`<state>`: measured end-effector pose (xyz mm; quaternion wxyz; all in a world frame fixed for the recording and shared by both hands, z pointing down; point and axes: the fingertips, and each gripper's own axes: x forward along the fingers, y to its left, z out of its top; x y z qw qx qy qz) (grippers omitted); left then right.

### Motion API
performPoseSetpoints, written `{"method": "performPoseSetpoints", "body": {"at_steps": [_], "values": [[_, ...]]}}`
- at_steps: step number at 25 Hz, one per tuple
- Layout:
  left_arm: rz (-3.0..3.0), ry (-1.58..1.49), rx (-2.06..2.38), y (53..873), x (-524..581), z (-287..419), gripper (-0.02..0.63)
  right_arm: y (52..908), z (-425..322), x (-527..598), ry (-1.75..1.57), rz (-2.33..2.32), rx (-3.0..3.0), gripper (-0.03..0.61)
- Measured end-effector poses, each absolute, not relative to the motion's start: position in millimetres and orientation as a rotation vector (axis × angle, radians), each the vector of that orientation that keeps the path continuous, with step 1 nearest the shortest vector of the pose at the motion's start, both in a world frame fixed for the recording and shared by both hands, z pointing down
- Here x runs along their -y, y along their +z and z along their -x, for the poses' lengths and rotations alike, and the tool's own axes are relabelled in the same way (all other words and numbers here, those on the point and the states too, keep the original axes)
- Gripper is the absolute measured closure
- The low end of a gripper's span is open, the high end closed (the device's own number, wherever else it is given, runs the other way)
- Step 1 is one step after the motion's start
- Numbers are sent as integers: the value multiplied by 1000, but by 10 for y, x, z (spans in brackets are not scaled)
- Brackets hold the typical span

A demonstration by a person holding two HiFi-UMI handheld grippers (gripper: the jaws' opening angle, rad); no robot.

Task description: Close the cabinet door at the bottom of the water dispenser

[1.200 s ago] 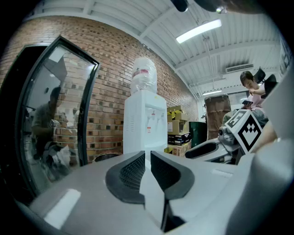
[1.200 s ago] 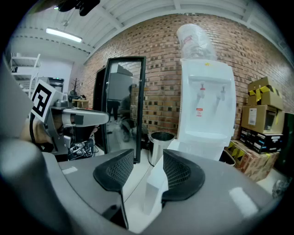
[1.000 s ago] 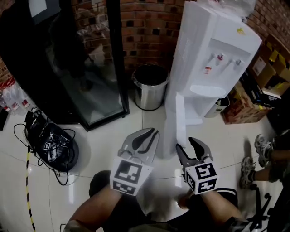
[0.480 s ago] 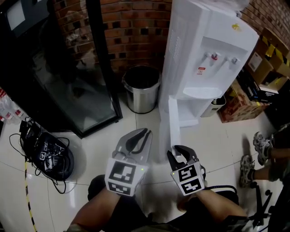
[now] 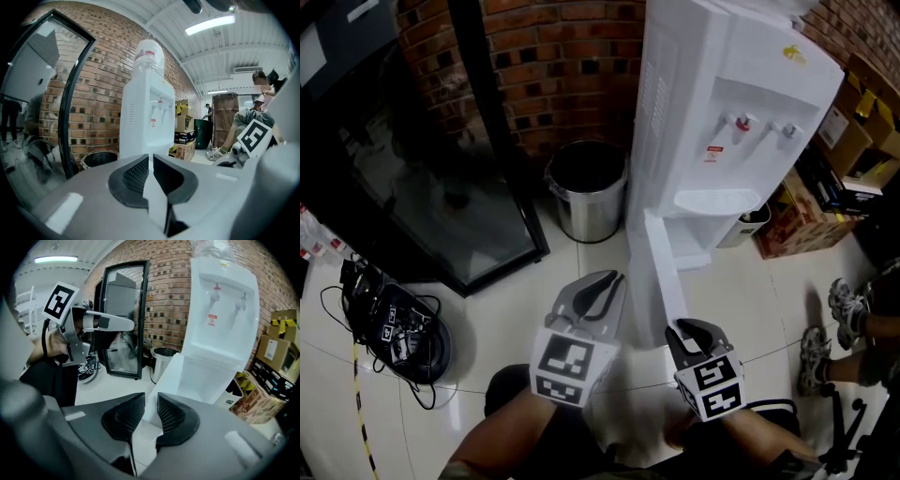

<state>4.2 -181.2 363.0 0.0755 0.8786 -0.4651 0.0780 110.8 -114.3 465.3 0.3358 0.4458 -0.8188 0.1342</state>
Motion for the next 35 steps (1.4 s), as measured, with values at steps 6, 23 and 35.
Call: {"method": "performPoseSetpoints", "body": {"at_steps": [6,23,35], "values": [[-2655,248,1345,3686,1973,-318,591,4645,-1545,1253,430,-1238,2083,511],[-2646,235,1277,3862,2293,-943,612,4682,-2757,1864,463,-1539,1874,526],[-2618,311,1394,3829,2283,-532,612,4748,-3539,3104,449,-1864,1764,578]]}}
